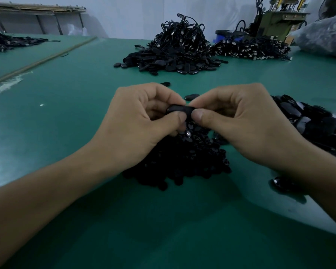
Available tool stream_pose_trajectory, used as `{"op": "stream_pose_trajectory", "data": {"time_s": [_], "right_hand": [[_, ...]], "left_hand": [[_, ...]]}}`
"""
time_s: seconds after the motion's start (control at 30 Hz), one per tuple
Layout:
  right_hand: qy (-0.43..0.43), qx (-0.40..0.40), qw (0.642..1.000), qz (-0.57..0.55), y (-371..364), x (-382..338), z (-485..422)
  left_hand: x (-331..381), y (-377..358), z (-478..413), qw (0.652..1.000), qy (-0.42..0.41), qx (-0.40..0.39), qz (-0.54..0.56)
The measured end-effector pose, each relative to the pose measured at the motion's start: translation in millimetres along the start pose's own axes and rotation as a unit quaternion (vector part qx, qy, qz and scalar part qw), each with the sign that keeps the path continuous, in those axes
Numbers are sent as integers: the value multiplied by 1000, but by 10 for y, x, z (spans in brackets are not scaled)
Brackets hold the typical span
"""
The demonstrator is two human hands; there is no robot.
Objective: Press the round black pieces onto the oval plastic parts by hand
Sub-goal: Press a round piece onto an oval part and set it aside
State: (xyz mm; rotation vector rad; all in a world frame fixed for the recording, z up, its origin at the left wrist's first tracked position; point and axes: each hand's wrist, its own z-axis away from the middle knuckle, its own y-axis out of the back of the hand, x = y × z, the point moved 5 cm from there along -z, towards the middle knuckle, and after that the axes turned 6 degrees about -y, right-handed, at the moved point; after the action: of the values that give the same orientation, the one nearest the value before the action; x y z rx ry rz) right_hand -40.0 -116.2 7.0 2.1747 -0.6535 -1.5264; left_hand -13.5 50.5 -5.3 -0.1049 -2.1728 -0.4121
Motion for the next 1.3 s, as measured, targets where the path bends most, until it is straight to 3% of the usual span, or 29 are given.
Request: {"op": "stream_pose_trajectory", "data": {"time_s": [0.17,0.67,0.83,1.1,1.3], "right_hand": [[-12,-13,997,-74,1,6,-1],[4,12,1000,-26,34,-1,-2],[0,29,999,-27,34,-25,0],[1,23,999,-24,29,-16,6],[-11,4,1000,8,-10,52,-25]], "left_hand": [[-18,-21,-5,998,23,-14,51],[18,-64,15,995,57,-24,75],[67,-45,10,999,25,-11,30],[30,-39,2,998,40,-21,37],[-52,-34,-65,998,42,-33,-24]]}}
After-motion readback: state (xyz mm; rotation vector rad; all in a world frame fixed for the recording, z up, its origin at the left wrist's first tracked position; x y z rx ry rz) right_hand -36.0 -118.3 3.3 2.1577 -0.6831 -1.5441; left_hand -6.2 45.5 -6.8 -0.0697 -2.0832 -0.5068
